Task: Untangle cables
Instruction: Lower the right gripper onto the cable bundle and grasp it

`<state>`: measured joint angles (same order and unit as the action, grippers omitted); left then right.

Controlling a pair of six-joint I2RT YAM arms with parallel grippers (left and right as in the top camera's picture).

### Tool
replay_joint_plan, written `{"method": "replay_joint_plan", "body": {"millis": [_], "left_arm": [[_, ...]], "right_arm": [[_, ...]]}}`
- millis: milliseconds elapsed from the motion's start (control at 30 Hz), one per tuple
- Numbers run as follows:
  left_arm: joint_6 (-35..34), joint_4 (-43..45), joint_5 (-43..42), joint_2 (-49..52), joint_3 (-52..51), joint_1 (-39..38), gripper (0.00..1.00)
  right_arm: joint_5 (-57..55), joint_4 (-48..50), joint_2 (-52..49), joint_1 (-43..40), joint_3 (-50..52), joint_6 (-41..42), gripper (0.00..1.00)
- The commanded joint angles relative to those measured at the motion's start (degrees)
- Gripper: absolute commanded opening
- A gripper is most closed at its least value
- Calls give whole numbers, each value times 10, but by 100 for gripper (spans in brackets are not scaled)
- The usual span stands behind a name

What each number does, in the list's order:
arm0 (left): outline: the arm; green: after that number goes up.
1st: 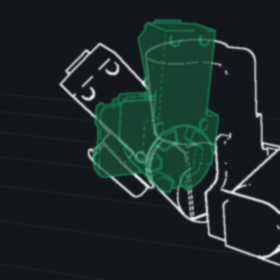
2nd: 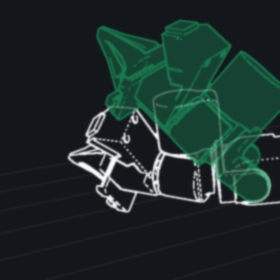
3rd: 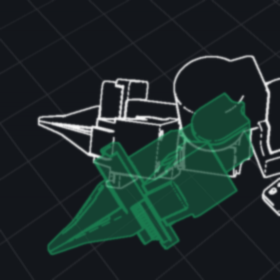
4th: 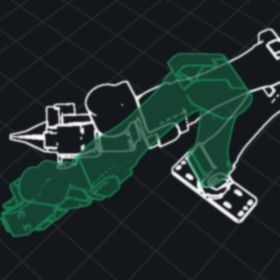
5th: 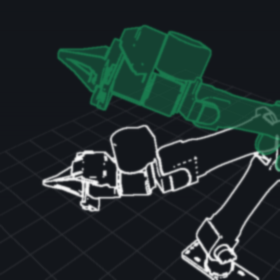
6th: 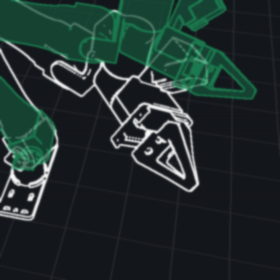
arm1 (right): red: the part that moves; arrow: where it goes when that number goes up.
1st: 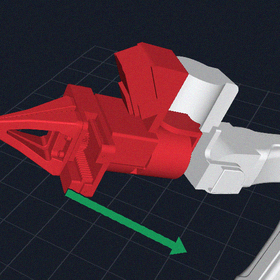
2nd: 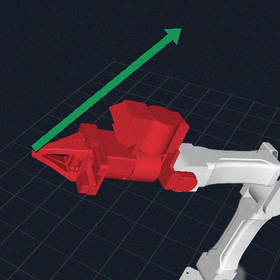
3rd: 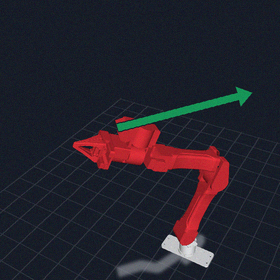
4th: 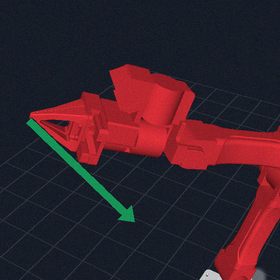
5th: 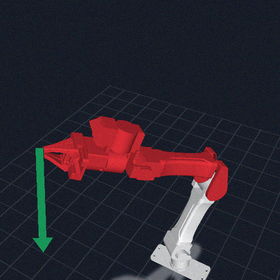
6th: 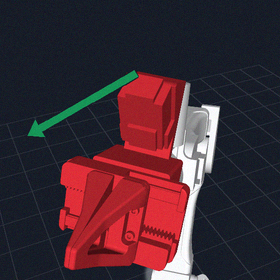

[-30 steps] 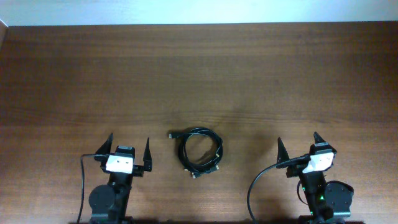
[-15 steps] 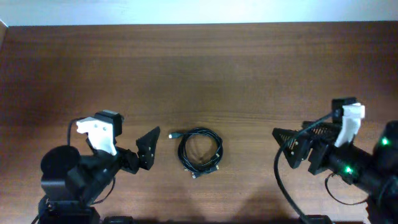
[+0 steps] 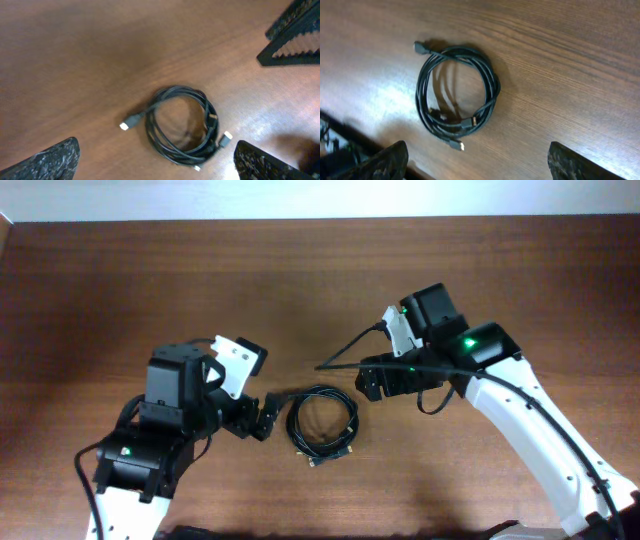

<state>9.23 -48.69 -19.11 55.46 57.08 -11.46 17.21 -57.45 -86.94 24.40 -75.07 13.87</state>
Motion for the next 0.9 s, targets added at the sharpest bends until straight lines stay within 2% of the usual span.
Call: {"method": "replay_joint_plan", "body": {"millis": [0,167,233,333,400,467,533,567,600,633,767,800,867], "left_arm": [[3,2,38,-5,30,-1,99],[3,0,35,-6,30,-1,99],[3,-3,35,-6,30,-1,99],[3,-3,35,-6,30,-1,99],[3,-4,35,-6,30,-1,99],[3,-4,35,-6,30,-1,99],[3,-4,35,-6,30,-1,99],[3,-4,35,-6,30,-1,99],[3,-4,35,-6,30,-1,99],[3,-4,35,-6,30,-1,99],[3,-5,35,-6,30,-1,99],[3,-5,35,-6,30,-1,99],[3,-5,35,-6,30,-1,99]], "right_arm": [[-53,48,-43,23,16,114,86],[-60,130,-156,99,28,184,72],[-111,128,-169,116,33,254,59],[-169,117,-169,116,61,428,59],[-173,121,-169,117,91,477,59],[-173,144,-169,132,115,482,57],[-170,157,-169,151,115,482,51],[-166,171,-169,162,115,482,39],[-164,180,-169,166,115,482,17],[-164,179,-169,166,115,481,4],[-164,179,-169,166,115,479,4],[-169,181,-169,164,115,460,4],[-170,145,-154,165,58,352,4]]}}
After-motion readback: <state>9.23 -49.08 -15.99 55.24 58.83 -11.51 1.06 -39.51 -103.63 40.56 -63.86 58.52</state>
